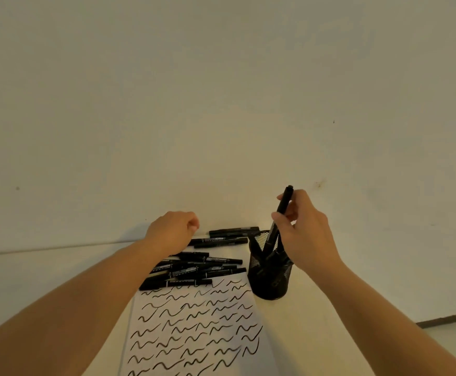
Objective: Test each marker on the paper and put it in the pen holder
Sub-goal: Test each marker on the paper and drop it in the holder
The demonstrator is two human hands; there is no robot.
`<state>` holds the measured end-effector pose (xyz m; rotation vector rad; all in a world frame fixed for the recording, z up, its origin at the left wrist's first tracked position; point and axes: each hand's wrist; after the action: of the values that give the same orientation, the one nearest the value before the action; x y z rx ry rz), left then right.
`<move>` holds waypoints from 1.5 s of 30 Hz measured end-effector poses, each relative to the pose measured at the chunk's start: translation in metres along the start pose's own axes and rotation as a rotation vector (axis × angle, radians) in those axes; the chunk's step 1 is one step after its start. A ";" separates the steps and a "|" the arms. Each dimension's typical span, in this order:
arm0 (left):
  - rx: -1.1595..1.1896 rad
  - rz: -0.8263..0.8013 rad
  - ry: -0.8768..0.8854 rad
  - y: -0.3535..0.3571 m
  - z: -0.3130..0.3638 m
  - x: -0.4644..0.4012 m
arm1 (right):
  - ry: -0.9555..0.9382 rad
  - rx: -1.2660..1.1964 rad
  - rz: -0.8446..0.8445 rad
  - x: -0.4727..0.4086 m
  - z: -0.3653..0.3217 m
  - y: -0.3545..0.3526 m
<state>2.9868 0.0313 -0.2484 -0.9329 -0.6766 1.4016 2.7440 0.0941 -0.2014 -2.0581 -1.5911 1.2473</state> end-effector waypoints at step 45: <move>0.481 0.004 0.308 -0.026 0.040 0.144 | 0.212 -0.691 -0.368 0.081 -0.068 0.026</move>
<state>2.9780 0.1812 -0.2249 -0.7385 -0.0951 1.3061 2.8145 0.1752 -0.2152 -1.9923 -2.3693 0.3558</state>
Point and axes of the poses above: each hand's wrist, its own x-axis away from the middle knuckle, its own y-axis out of the palm, z = x × y, and after that the axes turned 10 degrees about x, right-handed
